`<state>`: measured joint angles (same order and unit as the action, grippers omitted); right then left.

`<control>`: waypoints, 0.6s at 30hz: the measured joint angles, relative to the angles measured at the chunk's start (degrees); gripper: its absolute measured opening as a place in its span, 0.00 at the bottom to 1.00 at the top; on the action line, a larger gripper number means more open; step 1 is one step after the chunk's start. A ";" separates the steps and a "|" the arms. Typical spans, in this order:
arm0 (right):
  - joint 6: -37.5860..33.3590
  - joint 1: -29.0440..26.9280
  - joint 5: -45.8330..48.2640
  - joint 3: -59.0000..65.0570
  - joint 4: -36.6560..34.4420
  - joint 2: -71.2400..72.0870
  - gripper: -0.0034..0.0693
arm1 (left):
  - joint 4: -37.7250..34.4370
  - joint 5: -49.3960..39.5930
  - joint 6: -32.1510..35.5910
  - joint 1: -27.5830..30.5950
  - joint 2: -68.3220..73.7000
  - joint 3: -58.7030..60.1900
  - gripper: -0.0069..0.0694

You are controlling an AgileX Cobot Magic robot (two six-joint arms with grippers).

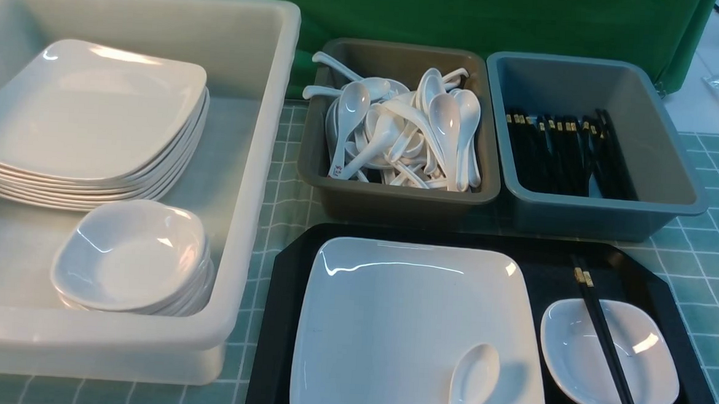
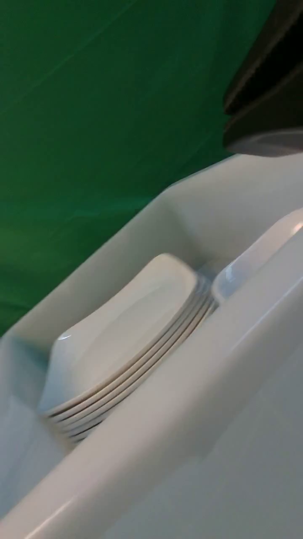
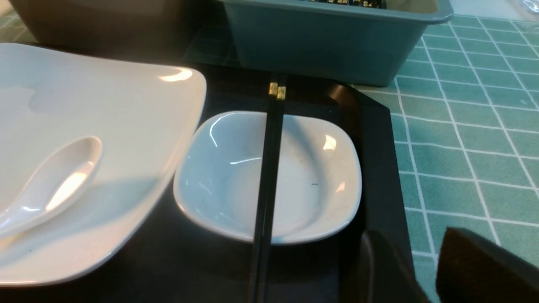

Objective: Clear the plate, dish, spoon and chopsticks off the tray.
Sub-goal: Use the right arm to grab a pair of chopsticks from the plate

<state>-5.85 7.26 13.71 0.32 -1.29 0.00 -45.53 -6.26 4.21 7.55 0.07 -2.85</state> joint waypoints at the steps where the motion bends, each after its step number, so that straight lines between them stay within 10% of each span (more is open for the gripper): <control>1: 0.00 0.00 0.00 0.00 0.00 0.00 0.38 | -0.08 -3.34 2.06 -0.43 0.52 -2.34 0.11; 8: 0.00 0.00 0.00 0.00 0.00 0.00 0.38 | 4.56 -22.91 25.75 -6.08 19.82 -22.37 0.11; 18: 0.00 0.00 0.00 0.00 0.00 0.00 0.38 | 16.13 -19.08 27.16 -31.46 42.11 -31.24 0.11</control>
<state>-5.85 7.26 13.71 0.32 -1.29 0.00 -29.40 -25.34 31.37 -23.91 42.18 -34.09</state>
